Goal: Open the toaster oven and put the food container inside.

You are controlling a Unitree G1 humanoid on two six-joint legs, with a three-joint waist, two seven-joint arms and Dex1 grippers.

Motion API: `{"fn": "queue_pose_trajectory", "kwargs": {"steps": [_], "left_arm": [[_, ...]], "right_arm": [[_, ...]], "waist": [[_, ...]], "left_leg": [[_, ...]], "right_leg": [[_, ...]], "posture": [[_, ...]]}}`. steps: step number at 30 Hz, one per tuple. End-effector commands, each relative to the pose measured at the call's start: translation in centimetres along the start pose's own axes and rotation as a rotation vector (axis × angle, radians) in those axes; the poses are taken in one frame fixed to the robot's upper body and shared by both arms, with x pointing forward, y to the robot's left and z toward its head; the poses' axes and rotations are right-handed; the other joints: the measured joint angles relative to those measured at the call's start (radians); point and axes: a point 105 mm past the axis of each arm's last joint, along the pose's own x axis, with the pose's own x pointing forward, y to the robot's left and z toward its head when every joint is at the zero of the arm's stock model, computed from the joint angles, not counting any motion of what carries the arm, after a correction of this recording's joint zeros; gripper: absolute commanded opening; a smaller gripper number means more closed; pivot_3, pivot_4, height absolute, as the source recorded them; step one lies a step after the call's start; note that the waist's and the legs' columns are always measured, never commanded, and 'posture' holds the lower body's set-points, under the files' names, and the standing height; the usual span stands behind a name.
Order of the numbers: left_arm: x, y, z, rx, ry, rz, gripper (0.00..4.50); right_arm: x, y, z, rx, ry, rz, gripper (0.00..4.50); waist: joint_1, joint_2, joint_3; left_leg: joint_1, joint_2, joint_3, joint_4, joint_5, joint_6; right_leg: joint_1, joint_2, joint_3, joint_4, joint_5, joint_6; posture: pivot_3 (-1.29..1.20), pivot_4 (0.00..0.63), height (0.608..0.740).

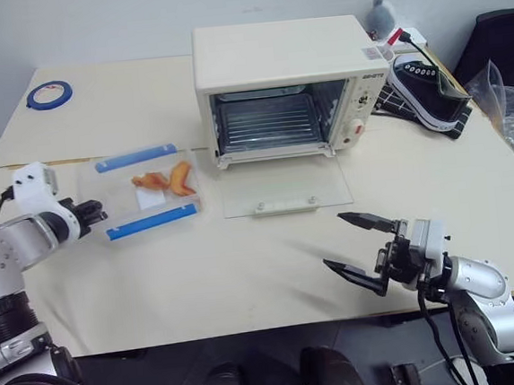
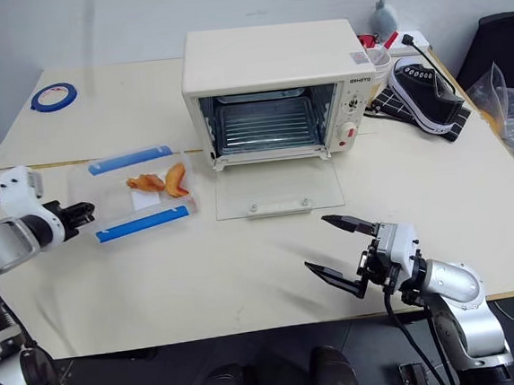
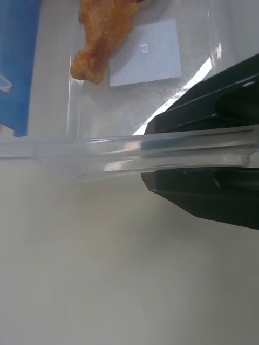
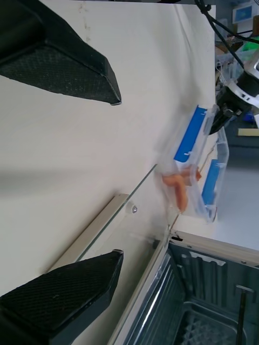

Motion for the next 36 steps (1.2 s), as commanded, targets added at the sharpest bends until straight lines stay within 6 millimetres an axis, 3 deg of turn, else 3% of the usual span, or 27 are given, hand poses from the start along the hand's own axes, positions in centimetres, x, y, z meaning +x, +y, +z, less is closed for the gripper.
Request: {"fn": "queue_pose_trajectory", "kwargs": {"steps": [1, 5, 9, 12, 15, 19, 26, 30, 36], "left_arm": [[-2.5, -1.9, 3.8, 0.058, -0.081, -0.136, 0.29], [-4.0, -4.5, 3.4, 0.135, 0.043, -0.272, 0.29], [-4.1, -6.7, 1.9, 0.215, 0.133, -0.324, 0.29], [-3.5, -9.2, 1.1, 0.240, 0.140, -0.409, 0.29], [-1.9, -13.4, -0.9, 0.314, 0.150, -0.472, 0.29], [-0.6, -17.0, -1.0, 0.291, 0.130, -0.526, 0.29], [1.2, -19.4, -0.5, 0.256, 0.112, -0.456, 0.29], [2.7, -20.9, -2.2, 0.242, 0.190, -0.434, 0.29], [3.7, -23.2, -2.3, 0.229, 0.170, -0.428, 0.29]], "right_arm": [[-0.1, -0.1, 0.8, -0.035, -0.012, 0.019, 4.50], [-0.1, -0.6, 0.7, -0.040, -0.007, 0.022, 4.50], [-0.4, -0.9, 0.7, -0.044, 0.006, 0.018, 4.50], [-1.1, -1.2, 0.7, -0.048, 0.024, -0.008, 4.50], [-3.0, -1.4, 0.9, -0.038, 0.066, -0.082, 4.50], [-5.0, -0.9, 0.8, -0.034, 0.114, -0.170, 4.50], [-6.0, 0.0, 1.6, -0.048, 0.125, -0.262, 4.50], [-6.0, 0.5, 1.9, -0.054, 0.117, -0.314, 4.50], [-5.4, 1.1, 2.3, -0.056, 0.098, -0.352, 4.50]], "waist": [[0.001, -0.001, 0.000], [0.002, -0.001, 0.000], [0.002, -0.001, 0.000], [0.003, -0.001, 0.000], [0.016, -0.001, 0.001], [0.028, -0.002, 0.001], [0.018, -0.002, 0.001], [0.027, -0.002, 0.001], [0.038, -0.002, 0.001]], "left_leg": [[0.000, 0.000, 0.000, 0.000, 0.000, 0.000], [0.000, -0.001, 0.000, 0.000, 0.000, 0.000], [0.001, -0.001, 0.000, 0.000, 0.000, 0.000], [0.000, -0.001, 0.000, 0.000, 0.000, 0.000], [0.000, -0.001, 0.000, 0.001, 0.000, 0.001], [0.000, -0.003, 0.000, 0.002, 0.000, 0.001], [0.002, -0.003, 0.002, 0.001, 0.001, -0.001], [0.002, -0.004, 0.002, 0.001, 0.001, -0.001], [0.001, -0.005, 0.001, 0.002, 0.001, 0.000]], "right_leg": [[0.000, 0.000, 0.000, 0.000, 0.000, 0.000], [0.000, -0.001, 0.001, 0.000, 0.000, 0.000], [0.000, -0.001, 0.001, 0.001, 0.000, 0.000], [0.000, -0.001, 0.002, 0.001, 0.000, 0.000], [0.000, -0.001, 0.002, 0.001, 0.000, 0.000], [0.001, -0.001, 0.003, 0.001, 0.000, 0.000], [0.001, 0.003, 0.004, 0.002, 0.000, 0.000], [0.001, 0.002, 0.004, 0.002, 0.000, 0.000], [0.002, 0.001, 0.003, 0.001, 0.000, 0.000]], "posture": [[0.00, 0.150, 0.740], [0.00, 0.150, 0.740], [0.00, 0.150, 0.740], [0.00, 0.150, 0.740], [0.00, 0.150, 0.740], [0.00, 0.150, 0.740], [0.00, 0.150, 0.740], [0.00, 0.150, 0.740], [0.00, 0.150, 0.740]]}}
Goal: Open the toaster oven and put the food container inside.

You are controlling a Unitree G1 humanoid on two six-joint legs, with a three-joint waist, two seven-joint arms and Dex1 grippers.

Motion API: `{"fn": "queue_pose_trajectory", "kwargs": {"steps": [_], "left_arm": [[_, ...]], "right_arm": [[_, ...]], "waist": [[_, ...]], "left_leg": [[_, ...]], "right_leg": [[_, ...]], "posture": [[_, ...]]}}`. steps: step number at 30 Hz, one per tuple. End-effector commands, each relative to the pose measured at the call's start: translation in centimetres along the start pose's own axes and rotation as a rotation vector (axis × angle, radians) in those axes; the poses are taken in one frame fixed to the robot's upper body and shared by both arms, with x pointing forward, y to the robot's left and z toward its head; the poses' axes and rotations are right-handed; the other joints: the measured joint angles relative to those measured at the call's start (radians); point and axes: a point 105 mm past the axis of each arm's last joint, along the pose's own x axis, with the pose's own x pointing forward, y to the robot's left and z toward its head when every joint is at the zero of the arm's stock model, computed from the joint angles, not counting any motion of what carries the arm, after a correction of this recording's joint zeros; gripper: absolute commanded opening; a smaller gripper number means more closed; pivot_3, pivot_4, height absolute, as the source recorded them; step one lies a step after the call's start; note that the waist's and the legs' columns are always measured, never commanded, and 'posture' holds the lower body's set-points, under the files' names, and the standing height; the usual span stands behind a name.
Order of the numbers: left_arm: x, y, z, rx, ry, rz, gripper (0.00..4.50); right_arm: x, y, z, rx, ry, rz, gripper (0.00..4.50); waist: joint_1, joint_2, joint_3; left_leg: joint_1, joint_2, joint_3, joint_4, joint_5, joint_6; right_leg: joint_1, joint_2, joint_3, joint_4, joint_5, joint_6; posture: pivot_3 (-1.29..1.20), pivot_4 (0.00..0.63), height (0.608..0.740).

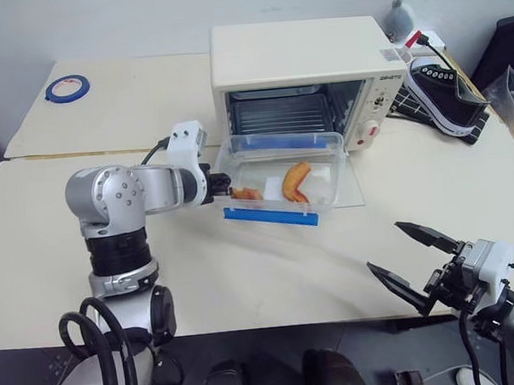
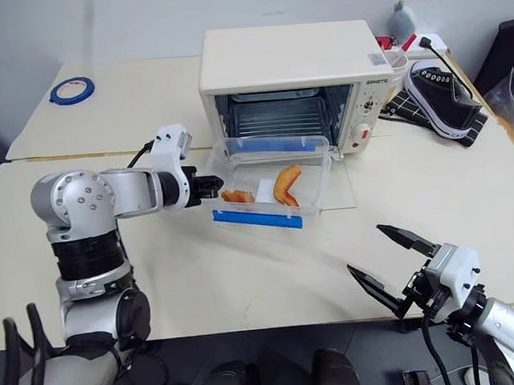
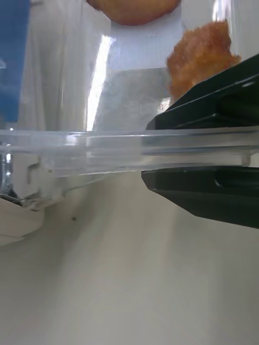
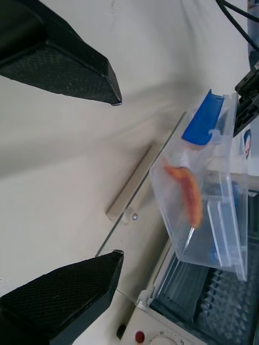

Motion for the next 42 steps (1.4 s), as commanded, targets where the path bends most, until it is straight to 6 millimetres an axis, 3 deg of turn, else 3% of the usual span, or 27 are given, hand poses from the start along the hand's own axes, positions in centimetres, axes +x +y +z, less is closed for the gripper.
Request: {"fn": "queue_pose_trajectory", "kwargs": {"steps": [1, 4, 12, 16, 20, 22, 25, 29, 32, 34, 36, 37, 42], "left_arm": [[0.4, -1.1, 1.2, 0.021, -0.047, -0.009, 0.29], [0.6, -1.1, 1.0, 0.028, -0.042, -0.004, 0.29], [0.6, -1.7, 1.6, 0.038, -0.080, -0.032, 2.62], [-0.8, -1.1, 3.2, 0.009, -0.190, -0.061, 3.83], [-3.4, 0.6, 4.9, 0.069, -0.286, -0.122, 3.83], [-5.2, 0.4, 4.7, 0.112, -0.287, -0.278, 3.83], [-7.0, 1.6, 2.6, 0.310, -0.247, -0.368, 3.25], [-8.0, 3.7, -2.5, 0.639, -0.165, -0.492, 2.07], [-7.9, 4.3, -5.6, 0.735, -0.158, -0.580, 1.17], [-7.3, 3.8, -6.6, 0.726, -0.174, -0.613, 0.56], [-6.0, 2.0, -7.5, 0.727, -0.217, -0.665, 0.01], [-5.6, 1.4, -7.6, 0.726, -0.232, -0.677, 0.00], [-2.5, 0.3, -6.5, 0.714, -0.286, -0.626, 0.00]], "right_arm": [[0.3, 0.6, 1.1, -0.027, -0.037, -0.011, 4.50], [0.5, 0.7, 1.5, -0.030, -0.046, -0.025, 4.50], [0.4, 0.7, 1.6, -0.028, -0.043, -0.047, 4.50], [0.2, 0.3, 1.7, -0.036, -0.039, -0.052, 4.50], [0.5, 0.6, 2.7, 0.006, -0.040, -0.001, 4.50], [0.5, 1.9, 2.9, 0.095, -0.008, 0.103, 4.50], [0.5, 2.8, 2.8, 0.161, 0.054, 0.194, 3.93], [1.8, 3.3, 2.3, 0.171, 0.111, 0.260, 2.62], [2.8, 3.9, 2.0, 0.149, 0.131, 0.347, 1.62], [3.6, 3.3, 2.1, 0.119, 0.116, 0.339, 0.97], [5.0, 2.3, 1.7, 0.093, 0.119, 0.340, 0.27], [5.4, 1.9, 1.6, 0.081, 0.121, 0.337, 0.02], [8.1, -0.4, 1.5, 0.047, 0.105, 0.289, 0.02]], "waist": [[-0.001, 0.000, 0.000], [-0.009, 0.000, 0.000], [-0.011, 0.000, 0.000], [-0.010, 0.000, 0.000], [-0.019, 0.000, 0.000], [-0.021, 0.000, 0.000], [-0.026, 0.001, 0.000], [-0.034, 0.001, 0.000], [-0.023, 0.001, 0.000], [-0.011, 0.001, 0.000], [-0.008, 0.001, 0.000], [-0.008, 0.001, 0.000], [-0.011, 0.000, 0.000]], "left_leg": [[0.000, 0.000, 0.000, 0.000, 0.000, 0.000], [0.000, 0.000, 0.000, 0.000, 0.000, 0.000], [0.001, 0.001, 0.000, 0.000, 0.000, -0.001], [0.000, 0.001, 0.000, 0.000, 0.000, -0.001], [0.001, 0.001, 0.000, -0.001, 0.000, -0.001], [0.001, 0.002, 0.000, -0.001, 0.000, -0.001], [0.002, 0.002, 0.000, -0.001, 0.000, -0.002], [0.002, 0.003, 0.001, -0.001, 0.000, -0.001], [0.001, 0.004, 0.000, 0.000, 0.000, 0.000], [0.000, 0.004, 0.000, 0.000, -0.001, 0.001], [0.000, 0.003, 0.000, 0.000, -0.001, 0.002], [-0.001, 0.002, 0.000, 0.000, -0.001, 0.004], [-0.002, 0.000, 0.001, 0.002, -0.001, 0.007]], "right_leg": [[0.000, 0.000, 0.000, 0.000, 0.000, 0.000], [0.000, 0.001, 0.000, 0.000, 0.000, 0.000], [0.000, 0.001, 0.000, 0.000, 0.000, 0.000], [0.000, 0.001, 0.000, 0.000, 0.000, 0.000], [0.000, 0.002, 0.000, 0.000, 0.000, 0.000], [-0.001, 0.002, 0.000, 0.001, 0.000, -0.001], [-0.001, 0.002, 0.000, 0.001, -0.001, -0.002], [-0.001, 0.001, 0.000, 0.001, -0.001, -0.002], [-0.001, -0.001, 0.000, -0.002, -0.001, -0.002], [-0.001, -0.002, 0.000, -0.002, -0.001, -0.002], [-0.001, -0.002, -0.001, -0.001, -0.001, -0.002], [-0.001, -0.004, -0.001, -0.001, -0.001, -0.001], [0.000, -0.004, -0.002, -0.001, 0.001, 0.002]], "posture": [[0.00, 0.150, 0.740], [0.00, 0.150, 0.740], [0.00, 0.150, 0.740], [0.00, 0.150, 0.740], [0.00, 0.150, 0.740], [0.00, 0.150, 0.740], [0.00, 0.150, 0.740], [0.00, 0.150, 0.740], [0.00, 0.150, 0.740], [0.00, 0.150, 0.740], [0.00, 0.150, 0.740], [0.00, 0.150, 0.740], [0.00, 0.150, 0.740]]}}
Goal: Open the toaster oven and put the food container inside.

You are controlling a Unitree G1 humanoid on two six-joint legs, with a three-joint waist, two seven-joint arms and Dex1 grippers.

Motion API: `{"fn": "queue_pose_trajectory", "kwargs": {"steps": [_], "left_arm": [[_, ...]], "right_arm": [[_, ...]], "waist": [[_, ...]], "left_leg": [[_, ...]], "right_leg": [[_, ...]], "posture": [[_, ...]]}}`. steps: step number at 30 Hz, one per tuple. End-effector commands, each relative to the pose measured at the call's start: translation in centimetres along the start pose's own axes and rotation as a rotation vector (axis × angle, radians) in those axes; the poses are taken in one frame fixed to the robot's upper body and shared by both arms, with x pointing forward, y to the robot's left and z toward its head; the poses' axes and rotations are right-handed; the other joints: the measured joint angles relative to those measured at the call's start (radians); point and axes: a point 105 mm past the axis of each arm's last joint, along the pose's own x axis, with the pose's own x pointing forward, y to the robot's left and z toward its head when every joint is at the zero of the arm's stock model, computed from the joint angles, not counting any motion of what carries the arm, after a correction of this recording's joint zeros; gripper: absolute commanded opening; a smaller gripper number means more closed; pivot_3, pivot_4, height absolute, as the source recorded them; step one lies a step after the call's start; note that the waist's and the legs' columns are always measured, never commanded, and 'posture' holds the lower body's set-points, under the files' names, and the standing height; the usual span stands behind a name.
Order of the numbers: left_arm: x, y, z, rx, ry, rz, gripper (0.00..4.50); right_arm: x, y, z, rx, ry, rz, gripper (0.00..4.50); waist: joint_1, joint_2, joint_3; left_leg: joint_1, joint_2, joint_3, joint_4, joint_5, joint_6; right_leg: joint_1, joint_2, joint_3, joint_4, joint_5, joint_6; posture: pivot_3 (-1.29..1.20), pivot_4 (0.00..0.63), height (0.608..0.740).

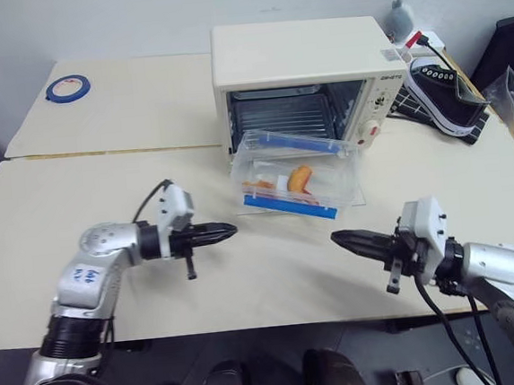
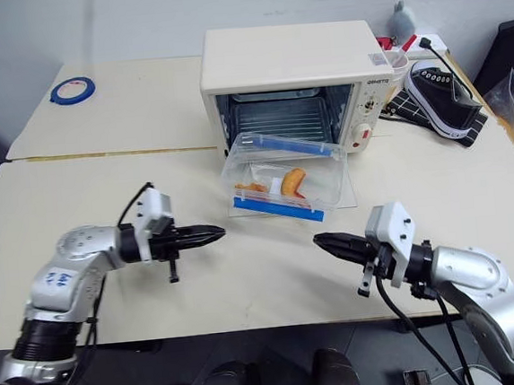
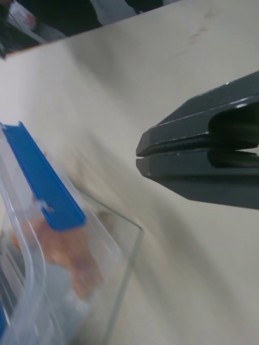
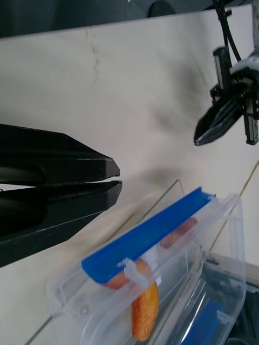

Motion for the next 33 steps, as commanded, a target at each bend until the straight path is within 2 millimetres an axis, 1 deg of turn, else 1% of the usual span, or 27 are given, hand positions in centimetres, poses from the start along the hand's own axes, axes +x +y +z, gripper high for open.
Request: {"fn": "queue_pose_trajectory", "kwargs": {"steps": [1, 4, 6, 9, 12, 14, 16, 22, 28, 30, 33], "left_arm": [[1.2, 1.8, 1.3, 0.050, -0.018, 0.073, 0.00], [2.4, 3.1, 2.2, 0.027, -0.078, 0.123, 0.00], [3.4, 3.4, 2.6, 0.013, -0.107, 0.136, 0.00], [4.2, 3.6, 2.9, 0.001, -0.132, 0.142, 0.00], [5.1, 4.3, 3.4, -0.026, -0.177, 0.189, 0.00], [5.7, 5.2, 3.6, -0.045, -0.209, 0.245, 0.00], [6.2, 5.7, 3.8, -0.047, -0.219, 0.269, 0.00], [6.7, 6.5, 4.1, -0.031, -0.239, 0.309, 0.00], [7.1, 9.1, 4.8, -0.066, -0.296, 0.447, 0.00], [7.3, 9.9, 5.1, -0.069, -0.315, 0.484, 0.00], [7.8, 10.7, 5.4, -0.053, -0.331, 0.522, 0.00]], "right_arm": [[0.9, -1.9, 0.6, -0.022, -0.026, -0.049, 0.02], [1.3, -3.3, 0.8, -0.062, -0.013, -0.074, 0.02], [1.3, -4.3, 0.9, -0.083, -0.007, -0.097, 0.02], [1.5, -5.6, 1.0, -0.103, -0.012, -0.131, 0.02], [2.2, -7.7, 1.3, -0.117, -0.040, -0.185, 0.02], [2.8, -9.2, 1.0, -0.141, -0.038, -0.210, 0.02], [3.2, -10.2, 0.8, -0.160, -0.028, -0.219, 0.02], [4.2, -12.0, 1.1, -0.200, -0.049, -0.232, 0.02], [5.8, -14.5, 1.8, -0.228, -0.083, -0.283, 0.02], [6.1, -15.2, 1.9, -0.239, -0.079, -0.295, 0.02], [6.4, -16.5, 2.6, -0.243, -0.099, -0.331, 0.02]], "waist": [[-0.001, 0.000, 0.000], [-0.002, 0.000, 0.000], [-0.002, 0.000, 0.000], [-0.003, 0.000, 0.000], [-0.004, 0.000, 0.000], [-0.005, 0.000, 0.000], [-0.007, 0.000, 0.000], [-0.012, 0.000, 0.000], [-0.025, 0.000, 0.000], [-0.028, 0.000, 0.000], [-0.031, 0.000, 0.000]], "left_leg": [[0.000, -0.001, 0.000, 0.001, 0.000, 0.000], [0.000, -0.001, 0.000, 0.001, 0.000, 0.000], [0.000, -0.001, 0.000, 0.001, 0.000, 0.000], [-0.001, -0.001, 0.000, 0.002, 0.000, 0.000], [-0.002, -0.001, 0.000, 0.004, 0.000, 0.000], [-0.002, -0.001, 0.000, 0.005, 0.000, 0.000], [-0.002, 0.000, 0.000, 0.006, 0.000, 0.000], [-0.003, 0.000, 0.000, 0.004, 0.000, 0.000], [-0.003, 0.001, 0.000, 0.006, 0.000, -0.001], [-0.003, 0.001, 0.000, 0.006, 0.000, -0.001], [-0.003, 0.000, 0.000, 0.004, 0.000, -0.001]], "right_leg": [[0.000, 0.001, 0.000, 0.000, 0.000, 0.000], [0.000, 0.002, 0.000, 0.000, 0.000, 0.000], [0.000, 0.002, -0.001, 0.000, 0.000, 0.000], [0.000, 0.002, -0.001, 0.000, 0.000, 0.001], [0.000, 0.003, -0.001, 0.001, 0.000, 0.001], [0.000, 0.003, -0.001, 0.001, 0.001, 0.001], [0.000, 0.003, -0.001, 0.002, 0.001, 0.001], [0.000, 0.003, -0.003, -0.001, 0.001, 0.001], [0.000, 0.003, -0.003, 0.001, 0.001, 0.001], [0.000, 0.003, -0.003, 0.001, 0.001, 0.001], [0.000, 0.003, -0.004, 0.000, 0.001, 0.001]], "posture": [[0.00, 0.150, 0.740], [0.00, 0.150, 0.740], [0.00, 0.150, 0.740], [0.00, 0.150, 0.740], [0.00, 0.150, 0.740], [0.00, 0.150, 0.740], [0.00, 0.150, 0.740], [0.00, 0.150, 0.740], [0.00, 0.150, 0.740], [0.00, 0.150, 0.740], [0.00, 0.150, 0.740]]}}
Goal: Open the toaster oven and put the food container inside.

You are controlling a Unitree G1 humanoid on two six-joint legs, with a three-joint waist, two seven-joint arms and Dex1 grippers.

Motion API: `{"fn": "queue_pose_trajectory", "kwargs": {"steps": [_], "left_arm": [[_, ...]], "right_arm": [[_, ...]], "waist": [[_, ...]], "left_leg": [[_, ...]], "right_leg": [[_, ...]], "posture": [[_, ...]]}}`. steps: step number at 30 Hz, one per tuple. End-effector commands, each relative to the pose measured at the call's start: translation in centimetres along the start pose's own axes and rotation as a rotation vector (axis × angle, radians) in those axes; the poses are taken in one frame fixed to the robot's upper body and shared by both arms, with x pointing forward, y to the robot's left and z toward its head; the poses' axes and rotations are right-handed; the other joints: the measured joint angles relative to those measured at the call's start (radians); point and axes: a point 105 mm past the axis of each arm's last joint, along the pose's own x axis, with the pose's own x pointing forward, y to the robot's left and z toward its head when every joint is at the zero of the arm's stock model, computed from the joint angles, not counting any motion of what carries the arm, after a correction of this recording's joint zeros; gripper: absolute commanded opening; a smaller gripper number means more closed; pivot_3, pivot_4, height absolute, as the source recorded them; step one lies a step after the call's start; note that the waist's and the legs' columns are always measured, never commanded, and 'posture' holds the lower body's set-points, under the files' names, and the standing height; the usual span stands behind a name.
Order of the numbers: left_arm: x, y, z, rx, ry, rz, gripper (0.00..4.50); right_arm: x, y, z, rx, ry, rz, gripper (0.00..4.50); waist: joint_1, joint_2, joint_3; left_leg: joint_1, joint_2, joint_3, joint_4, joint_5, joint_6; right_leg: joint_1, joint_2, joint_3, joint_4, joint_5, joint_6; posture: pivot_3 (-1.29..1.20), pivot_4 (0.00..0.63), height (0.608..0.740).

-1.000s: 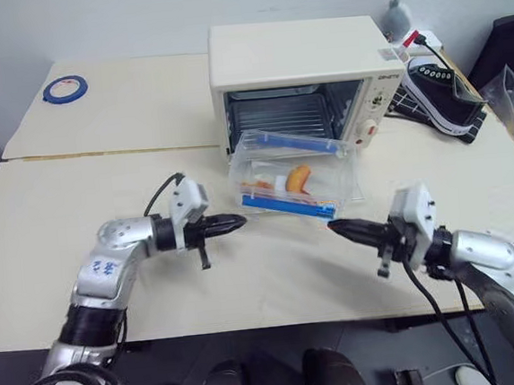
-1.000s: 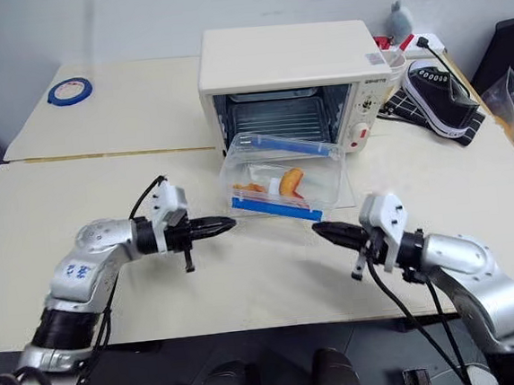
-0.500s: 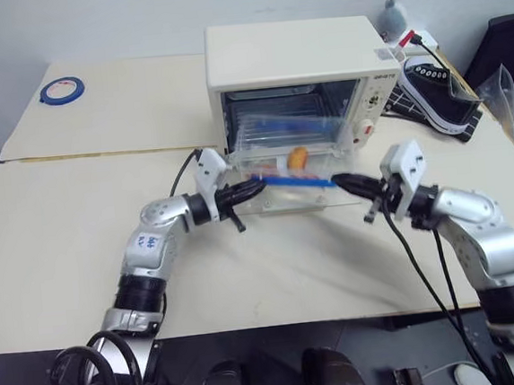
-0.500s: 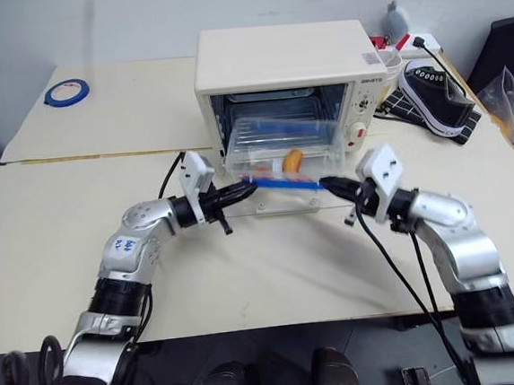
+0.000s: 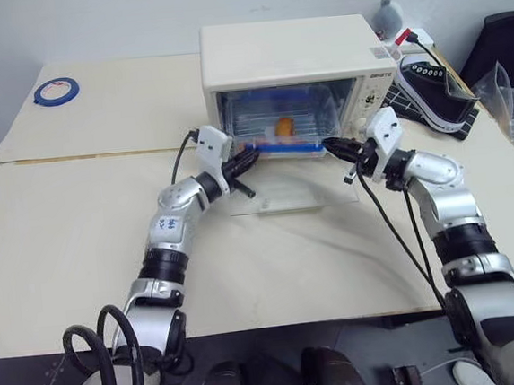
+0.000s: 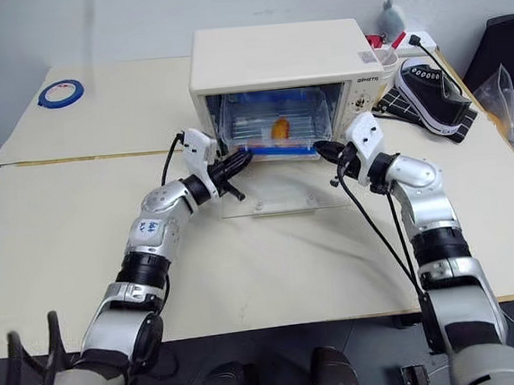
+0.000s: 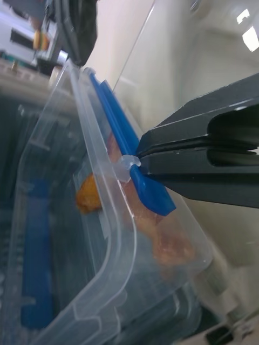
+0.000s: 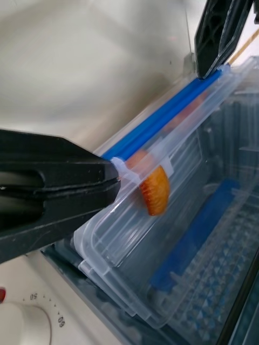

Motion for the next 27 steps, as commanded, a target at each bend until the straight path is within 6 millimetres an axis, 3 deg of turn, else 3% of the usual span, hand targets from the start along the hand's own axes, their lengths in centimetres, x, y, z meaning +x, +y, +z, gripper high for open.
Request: {"fn": "queue_pose_trajectory", "kwargs": {"steps": [1, 4, 7, 11, 13, 16, 19, 24, 27], "left_arm": [[1.0, 0.4, 1.7, 0.040, -0.073, 0.035, 0.00], [1.7, 0.1, 2.6, 0.050, -0.116, 0.016, 0.00], [1.0, -0.7, 3.2, 0.086, -0.139, -0.073, 0.00], [-2.5, -1.0, 4.0, 0.136, -0.143, -0.182, 0.00], [-4.8, -0.8, 4.3, 0.115, -0.130, -0.223, 0.00], [-8.8, -0.2, 4.0, 0.107, -0.085, -0.257, 0.00], [-12.9, 0.8, 3.3, 0.106, 0.010, -0.240, 0.54], [-17.9, 1.1, 2.7, 0.090, 0.120, -0.237, 2.05], [-20.1, -0.2, 2.6, 0.084, 0.134, -0.309, 2.98]], "right_arm": [[0.5, -1.5, 1.3, -0.044, -0.043, -0.046, 0.02], [0.7, -1.8, 1.7, -0.063, -0.052, -0.036, 0.02], [-0.1, -2.1, 2.4, -0.069, -0.080, -0.008, 0.02], [-3.4, -2.1, 4.4, -0.001, -0.155, 0.060, 0.02], [-5.3, -2.1, 4.4, 0.033, -0.148, 0.062, 0.02], [-8.0, -1.6, 2.0, 0.047, -0.029, 0.072, 0.02], [-10.2, -0.9, -2.5, 0.078, 0.141, 0.087, 0.00], [-11.4, -0.3, -8.8, 0.159, 0.383, 0.081, 0.00], [-10.1, 0.0, -9.4, 0.174, 0.369, 0.102, 0.00]], "waist": [[-0.001, 0.000, 0.000], [-0.002, 0.000, 0.000], [-0.003, 0.000, 0.000], [-0.005, 0.001, 0.001], [-0.005, 0.002, 0.001], [-0.003, 0.002, 0.001], [-0.003, 0.002, 0.001], [-0.016, 0.004, 0.002], [-0.028, 0.005, 0.003]], "left_leg": [[0.000, 0.000, 0.000, 0.000, 0.000, 0.000], [0.000, 0.000, 0.001, 0.000, 0.000, 0.000], [-0.001, 0.001, 0.001, 0.000, 0.000, 0.000], [-0.001, 0.001, 0.000, -0.001, 0.000, 0.000], [-0.001, 0.003, -0.003, -0.001, 0.000, 0.000], [0.000, 0.004, -0.003, -0.001, 0.000, 0.000], [0.001, 0.004, -0.003, 0.001, 0.000, 0.000], [0.003, 0.004, -0.001, -0.001, 0.000, -0.001], [0.004, 0.004, -0.001, -0.001, 0.000, -0.001]], "right_leg": [[0.000, 0.000, 0.000, 0.000, 0.000, 0.000], [0.000, 0.000, -0.001, -0.001, 0.000, 0.000], [0.000, 0.000, -0.001, -0.001, 0.000, 0.000], [0.000, 0.000, -0.002, -0.001, 0.000, 0.000], [0.000, 0.000, -0.002, -0.001, 0.000, 0.000], [0.000, -0.001, -0.001, 0.000, 0.000, 0.000], [0.001, -0.001, -0.001, 0.001, 0.000, 0.000], [0.001, -0.001, 0.002, 0.001, 0.000, 0.000], [0.001, -0.002, 0.002, 0.001, 0.000, 0.000]], "posture": [[0.00, 0.150, 0.740], [0.00, 0.150, 0.740], [0.00, 0.150, 0.740], [0.00, 0.150, 0.740], [0.00, 0.150, 0.740], [0.00, 0.150, 0.740], [0.00, 0.150, 0.740], [0.00, 0.150, 0.740], [0.00, 0.150, 0.740]]}}
